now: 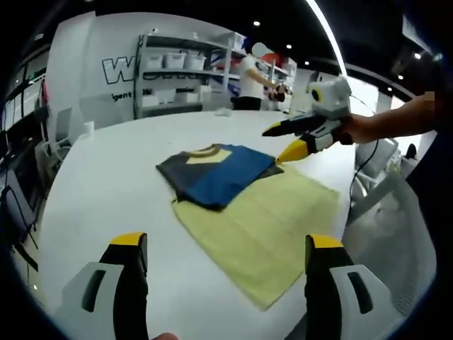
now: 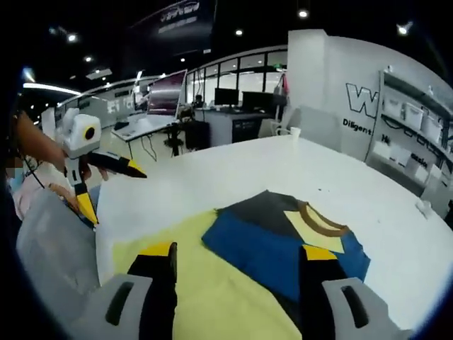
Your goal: Fold the garment on the visible template until the final outline fits inside the template.
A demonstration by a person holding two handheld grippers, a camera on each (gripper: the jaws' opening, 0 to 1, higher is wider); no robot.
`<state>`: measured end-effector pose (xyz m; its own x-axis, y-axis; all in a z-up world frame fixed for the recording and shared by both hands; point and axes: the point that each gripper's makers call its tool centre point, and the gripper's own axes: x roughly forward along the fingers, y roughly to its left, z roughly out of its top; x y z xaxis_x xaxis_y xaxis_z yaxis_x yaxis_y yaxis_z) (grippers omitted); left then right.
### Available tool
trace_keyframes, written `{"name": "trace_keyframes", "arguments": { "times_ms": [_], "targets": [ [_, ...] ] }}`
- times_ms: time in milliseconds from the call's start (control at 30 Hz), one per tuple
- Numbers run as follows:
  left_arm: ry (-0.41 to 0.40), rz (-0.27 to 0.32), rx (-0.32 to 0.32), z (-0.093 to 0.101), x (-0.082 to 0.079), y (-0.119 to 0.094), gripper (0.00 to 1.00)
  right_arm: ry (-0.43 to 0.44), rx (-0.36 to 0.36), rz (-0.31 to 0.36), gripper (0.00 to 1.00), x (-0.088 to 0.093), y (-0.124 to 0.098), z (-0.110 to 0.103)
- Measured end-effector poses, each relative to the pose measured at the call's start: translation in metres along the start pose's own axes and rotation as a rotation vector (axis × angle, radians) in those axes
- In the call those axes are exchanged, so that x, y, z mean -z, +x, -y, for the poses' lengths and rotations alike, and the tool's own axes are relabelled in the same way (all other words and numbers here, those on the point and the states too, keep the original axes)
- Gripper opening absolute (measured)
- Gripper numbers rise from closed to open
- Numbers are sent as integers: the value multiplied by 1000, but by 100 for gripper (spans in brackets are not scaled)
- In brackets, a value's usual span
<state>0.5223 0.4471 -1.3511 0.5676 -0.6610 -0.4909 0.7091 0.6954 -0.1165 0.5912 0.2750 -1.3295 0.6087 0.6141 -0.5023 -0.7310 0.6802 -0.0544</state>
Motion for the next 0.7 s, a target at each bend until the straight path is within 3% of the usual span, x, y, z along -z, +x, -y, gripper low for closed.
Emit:
{"name": "trace_keyframes", "arguments": {
  "times_ms": [300, 700],
  "targets": [
    [33, -27, 21, 8, 10, 7, 91, 19, 26, 8, 80, 8, -24, 9],
    [47, -54, 35, 12, 19, 14, 91, 67, 67, -24, 86, 47, -55, 19]
  ]
}}
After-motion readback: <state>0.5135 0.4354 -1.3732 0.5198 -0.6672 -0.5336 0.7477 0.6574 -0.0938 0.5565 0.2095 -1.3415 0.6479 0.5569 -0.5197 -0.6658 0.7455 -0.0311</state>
